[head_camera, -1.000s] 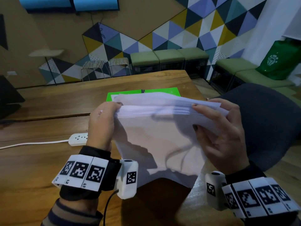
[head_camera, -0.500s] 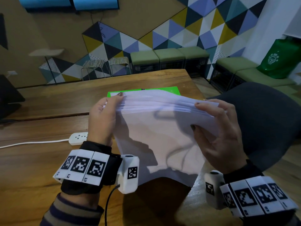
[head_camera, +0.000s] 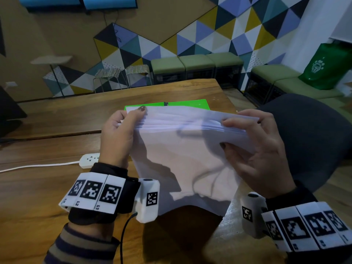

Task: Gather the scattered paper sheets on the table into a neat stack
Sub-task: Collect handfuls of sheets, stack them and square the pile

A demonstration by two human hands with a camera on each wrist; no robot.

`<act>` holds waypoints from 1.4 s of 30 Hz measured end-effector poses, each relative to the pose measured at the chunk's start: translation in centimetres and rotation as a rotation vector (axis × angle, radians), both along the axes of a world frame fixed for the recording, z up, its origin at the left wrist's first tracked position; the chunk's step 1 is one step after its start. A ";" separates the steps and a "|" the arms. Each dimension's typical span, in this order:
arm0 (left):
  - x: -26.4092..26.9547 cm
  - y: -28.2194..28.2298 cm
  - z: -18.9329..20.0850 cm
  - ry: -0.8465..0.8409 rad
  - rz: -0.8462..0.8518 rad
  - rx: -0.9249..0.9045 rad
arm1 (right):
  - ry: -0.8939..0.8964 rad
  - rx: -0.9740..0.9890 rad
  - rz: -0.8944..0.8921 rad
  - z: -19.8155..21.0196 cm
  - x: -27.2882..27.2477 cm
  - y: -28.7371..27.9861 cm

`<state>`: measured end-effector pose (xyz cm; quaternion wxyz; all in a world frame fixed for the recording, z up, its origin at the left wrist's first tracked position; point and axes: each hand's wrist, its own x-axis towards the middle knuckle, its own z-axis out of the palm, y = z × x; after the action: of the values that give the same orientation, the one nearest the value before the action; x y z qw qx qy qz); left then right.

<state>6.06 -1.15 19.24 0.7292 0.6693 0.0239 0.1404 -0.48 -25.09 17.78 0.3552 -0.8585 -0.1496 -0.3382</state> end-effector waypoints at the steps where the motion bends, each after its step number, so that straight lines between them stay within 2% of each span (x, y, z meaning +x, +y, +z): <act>1: 0.1 0.1 0.0 0.005 0.010 -0.004 | 0.000 -0.009 -0.003 0.0 0.0 0.0; 6: 0.1 0.1 -0.1 -0.007 0.041 -0.036 | -0.010 0.005 0.005 -0.7 0.1 0.1; 9: 0.1 0.1 -0.2 -0.034 -0.026 -0.067 | -0.047 0.028 0.014 -1.0 0.3 0.3; 13: -0.2 0.8 -0.7 -0.090 -0.202 0.002 | -0.095 0.115 0.058 -1.3 0.6 0.3; 17: -0.3 2.8 -2.0 -0.128 -0.403 0.106 | -0.044 0.240 0.119 -1.4 0.6 -0.1; 21: -0.4 3.3 -5.4 -0.023 -0.459 0.290 | 0.026 0.368 0.247 -0.9 0.3 0.0; 24: -0.4 2.3 -6.9 0.000 -0.399 0.251 | 0.042 0.497 0.302 -0.3 0.4 0.0; 27: -0.5 1.8 -7.2 0.016 -0.344 0.147 | 0.227 0.696 0.332 -1.8 1.8 -1.6; 30: -0.7 1.8 -7.4 0.009 -0.302 0.117 | 0.662 0.657 0.355 -4.7 2.6 -2.0; 32: -0.8 1.4 -7.7 0.004 -0.258 0.133 | 0.775 0.669 0.292 -6.8 2.8 -1.2; 35: -1.4 0.8 -7.2 -0.087 -0.137 0.241 | 0.607 0.608 0.201 -7.7 2.8 0.6; 37: -2.1 0.5 -6.3 -0.186 -0.105 0.266 | 0.459 0.582 0.206 -6.9 2.5 1.2; 40: -3.6 0.0 -4.8 -0.264 -0.159 0.244 | 0.304 0.589 0.215 -6.7 1.8 1.1; 42: -4.3 0.0 -5.2 -0.212 -0.207 0.196 | 0.338 0.583 0.167 -8.0 1.2 1.0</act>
<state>1.80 -1.12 14.02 0.6694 0.7175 -0.1362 0.1361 0.67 -24.06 9.78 0.6317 -0.7497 -0.0553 -0.1894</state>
